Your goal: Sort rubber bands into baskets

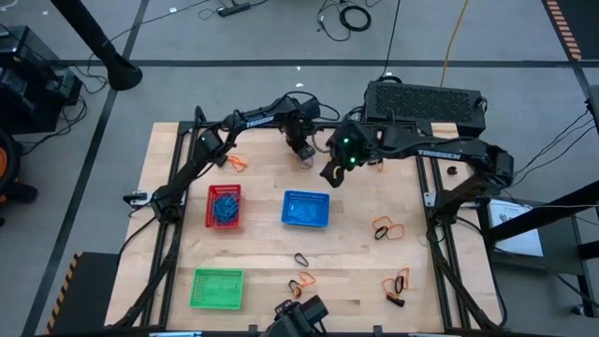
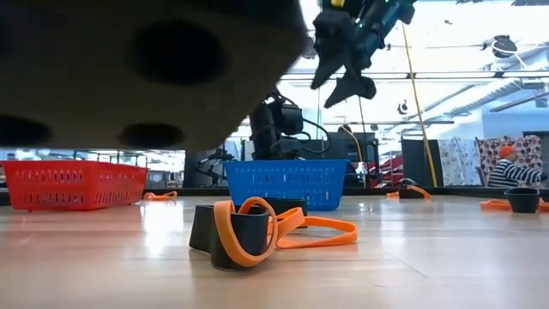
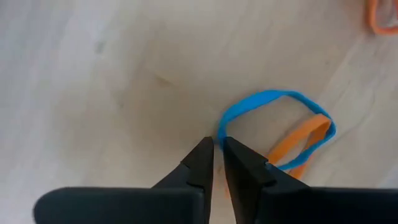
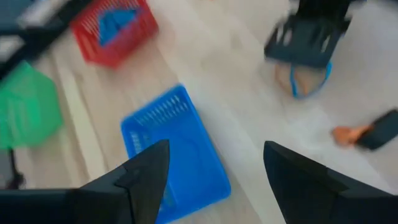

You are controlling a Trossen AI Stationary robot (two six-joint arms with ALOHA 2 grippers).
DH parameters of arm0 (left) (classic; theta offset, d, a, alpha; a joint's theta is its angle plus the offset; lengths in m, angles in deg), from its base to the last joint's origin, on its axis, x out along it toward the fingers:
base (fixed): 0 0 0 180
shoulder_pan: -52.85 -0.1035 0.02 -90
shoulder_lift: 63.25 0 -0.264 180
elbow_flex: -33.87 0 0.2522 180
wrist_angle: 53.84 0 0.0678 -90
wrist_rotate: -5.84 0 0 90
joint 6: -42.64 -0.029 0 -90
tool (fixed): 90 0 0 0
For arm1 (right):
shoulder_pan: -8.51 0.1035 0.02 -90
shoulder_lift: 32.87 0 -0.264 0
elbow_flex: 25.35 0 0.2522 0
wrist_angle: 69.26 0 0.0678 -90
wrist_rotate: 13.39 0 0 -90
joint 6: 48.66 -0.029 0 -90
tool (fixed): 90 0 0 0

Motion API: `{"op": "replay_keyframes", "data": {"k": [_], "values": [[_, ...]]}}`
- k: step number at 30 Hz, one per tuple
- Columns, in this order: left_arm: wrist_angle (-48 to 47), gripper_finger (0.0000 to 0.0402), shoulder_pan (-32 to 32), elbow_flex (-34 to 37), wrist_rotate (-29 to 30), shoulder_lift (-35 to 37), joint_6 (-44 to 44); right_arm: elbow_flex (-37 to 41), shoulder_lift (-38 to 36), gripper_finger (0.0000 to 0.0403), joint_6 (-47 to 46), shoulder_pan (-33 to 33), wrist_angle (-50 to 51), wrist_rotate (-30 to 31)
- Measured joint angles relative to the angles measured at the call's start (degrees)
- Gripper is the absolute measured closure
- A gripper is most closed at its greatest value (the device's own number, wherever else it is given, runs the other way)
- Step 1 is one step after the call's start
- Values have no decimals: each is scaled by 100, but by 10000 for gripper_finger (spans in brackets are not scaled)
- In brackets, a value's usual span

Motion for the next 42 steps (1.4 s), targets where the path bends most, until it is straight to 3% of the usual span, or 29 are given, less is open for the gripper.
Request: {"op": "replay_keyframes", "data": {"k": [11,14,22,32,42], "values": [[-70,364,15,0,-15,0,-64,0,-922,151,-309,-18,-205,7],[-233,389,20,0,-54,0,-192,0,-1118,151,-346,-9,-261,12],[-633,399,-41,4,-205,139,-298,-2,-1267,151,-283,-9,-244,46],[-1043,400,-26,4,-464,1063,-876,-2,-1251,151,-146,-9,-255,55],[-1674,401,144,4,-518,2243,-899,-2,-1251,151,45,-9,-255,57]]}}
